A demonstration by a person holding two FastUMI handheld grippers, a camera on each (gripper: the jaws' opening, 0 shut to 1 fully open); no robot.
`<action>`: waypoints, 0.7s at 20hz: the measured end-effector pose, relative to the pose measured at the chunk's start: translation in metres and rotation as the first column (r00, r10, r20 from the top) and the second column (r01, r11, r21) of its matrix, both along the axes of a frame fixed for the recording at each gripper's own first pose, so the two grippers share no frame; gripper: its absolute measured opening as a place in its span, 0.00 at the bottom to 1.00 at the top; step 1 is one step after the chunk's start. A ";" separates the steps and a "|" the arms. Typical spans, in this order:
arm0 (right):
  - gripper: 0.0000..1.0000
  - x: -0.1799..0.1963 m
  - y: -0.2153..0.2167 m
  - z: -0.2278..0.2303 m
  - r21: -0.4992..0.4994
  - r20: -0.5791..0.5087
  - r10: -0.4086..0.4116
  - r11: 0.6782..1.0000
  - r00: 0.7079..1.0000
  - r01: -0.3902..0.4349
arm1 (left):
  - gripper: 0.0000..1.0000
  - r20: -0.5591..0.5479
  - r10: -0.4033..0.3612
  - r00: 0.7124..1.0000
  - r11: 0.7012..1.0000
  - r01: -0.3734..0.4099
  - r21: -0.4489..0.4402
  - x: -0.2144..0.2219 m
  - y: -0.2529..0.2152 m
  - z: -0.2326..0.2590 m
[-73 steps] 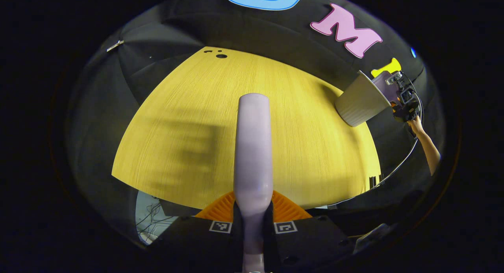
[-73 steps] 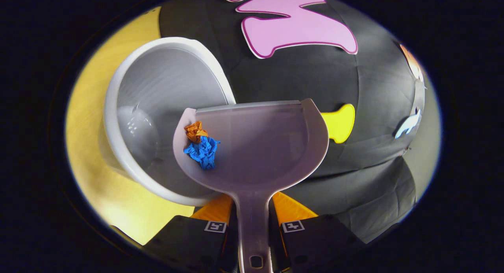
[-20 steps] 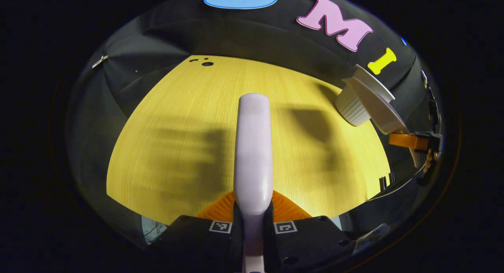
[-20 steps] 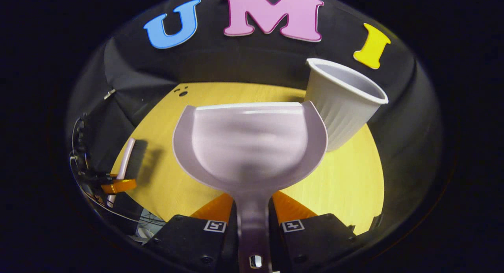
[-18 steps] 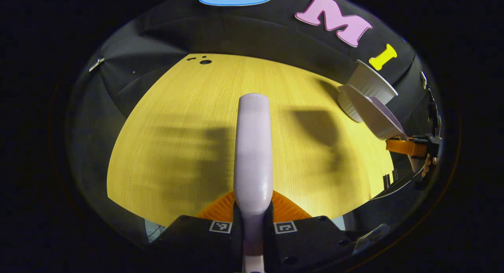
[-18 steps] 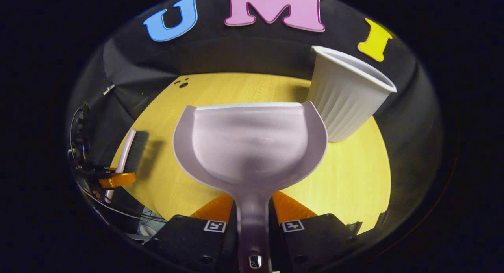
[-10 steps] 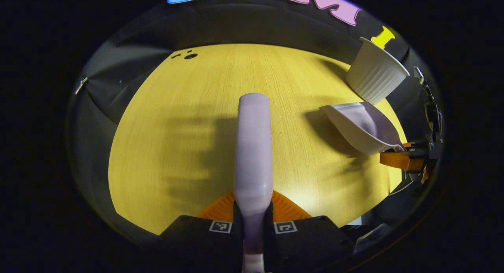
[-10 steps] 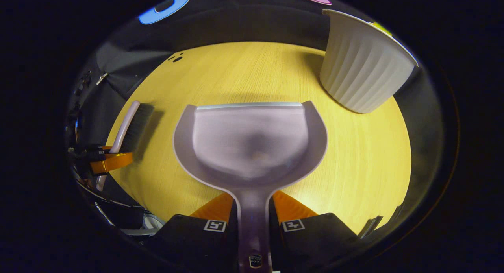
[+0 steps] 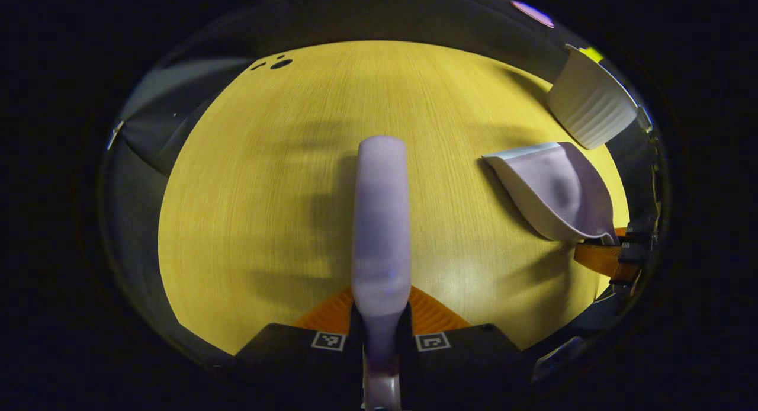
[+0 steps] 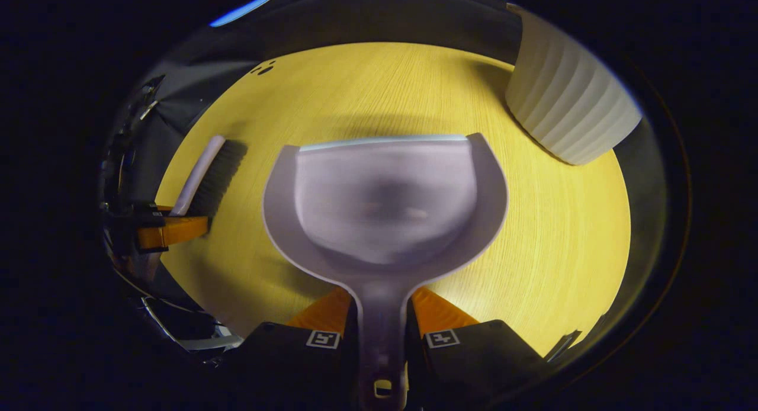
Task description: Pick up the small broom and dustpan from the desktop, sweep the trash into the dustpan with the broom, and then empty the trash into the garbage bin.
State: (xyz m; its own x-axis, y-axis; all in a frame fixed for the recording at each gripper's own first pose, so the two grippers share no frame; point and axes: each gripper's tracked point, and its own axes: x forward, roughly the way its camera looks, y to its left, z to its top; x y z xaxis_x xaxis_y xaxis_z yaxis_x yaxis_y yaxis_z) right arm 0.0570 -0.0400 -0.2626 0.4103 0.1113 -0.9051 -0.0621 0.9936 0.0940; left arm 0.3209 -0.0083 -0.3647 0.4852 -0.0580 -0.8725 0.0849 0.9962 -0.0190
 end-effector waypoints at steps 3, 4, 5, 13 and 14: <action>0.39 0.003 0.005 0.000 0.027 -0.014 -0.003 1.000 1.000 0.003 | 0.33 0.003 0.012 1.000 1.000 -0.012 0.005 0.000 0.001 0.000; 0.31 0.005 0.006 -0.001 0.032 -0.018 -0.005 0.999 1.000 0.005 | 0.34 0.004 0.012 1.000 1.000 -0.012 -0.001 0.001 -0.001 -0.002; 0.31 0.004 0.008 0.000 0.042 -0.023 -0.009 0.999 1.000 0.010 | 0.39 0.007 0.008 1.000 1.000 -0.007 -0.008 0.001 -0.002 0.000; 0.99 -0.003 0.011 0.031 0.046 0.067 -0.048 0.998 0.997 0.045 | 0.96 0.196 0.013 0.981 0.999 -0.005 -0.042 -0.009 -0.007 0.049; 1.00 -0.004 0.008 0.041 0.035 0.099 -0.060 0.998 0.993 0.057 | 0.96 0.241 0.018 0.970 0.999 -0.008 -0.044 -0.012 -0.005 0.061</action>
State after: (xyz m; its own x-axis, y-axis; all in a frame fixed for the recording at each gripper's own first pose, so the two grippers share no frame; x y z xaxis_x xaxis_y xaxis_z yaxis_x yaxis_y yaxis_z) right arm 0.0526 -0.0323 -0.2218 0.5052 0.1130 -0.8555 -0.0147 0.9924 0.1225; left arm 0.3093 -0.0138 -0.3034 0.6820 -0.0842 -0.7265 0.0788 0.9960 -0.0414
